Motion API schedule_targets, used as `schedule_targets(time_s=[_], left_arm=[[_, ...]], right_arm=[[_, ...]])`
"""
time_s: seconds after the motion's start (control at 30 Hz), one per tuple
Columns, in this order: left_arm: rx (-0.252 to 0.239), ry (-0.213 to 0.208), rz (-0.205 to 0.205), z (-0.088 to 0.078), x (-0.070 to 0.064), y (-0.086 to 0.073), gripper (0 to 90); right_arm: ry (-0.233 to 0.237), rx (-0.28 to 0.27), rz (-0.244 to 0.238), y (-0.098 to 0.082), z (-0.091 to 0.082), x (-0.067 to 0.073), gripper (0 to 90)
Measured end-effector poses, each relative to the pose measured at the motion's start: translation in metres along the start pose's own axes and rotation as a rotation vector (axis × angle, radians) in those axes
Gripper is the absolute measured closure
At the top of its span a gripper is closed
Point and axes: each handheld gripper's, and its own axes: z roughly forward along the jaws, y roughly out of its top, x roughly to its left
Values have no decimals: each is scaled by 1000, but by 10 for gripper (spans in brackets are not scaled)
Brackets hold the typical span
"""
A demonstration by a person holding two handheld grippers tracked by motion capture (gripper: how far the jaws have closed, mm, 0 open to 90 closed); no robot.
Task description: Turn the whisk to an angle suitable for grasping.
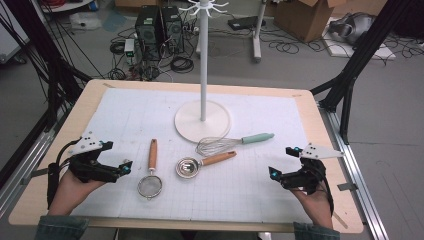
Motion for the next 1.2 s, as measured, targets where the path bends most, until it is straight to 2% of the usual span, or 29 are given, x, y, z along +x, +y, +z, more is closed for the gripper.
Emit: schedule_targets(time_s=[0.43, 0.9, 1.2], left_arm=[[-5, -6, 11, -3, -3, 2, 17], [-3, -16, 7, 0, -3, 2, 17], [-2, -20, 2, 1, -3, 1, 17]], right_arm=[[16, -4, -26, 4, -2, 5, 5], [24, 14, -31, 2, 0, 8, 5], [30, 32, -48, 4, 7, 10, 6]])
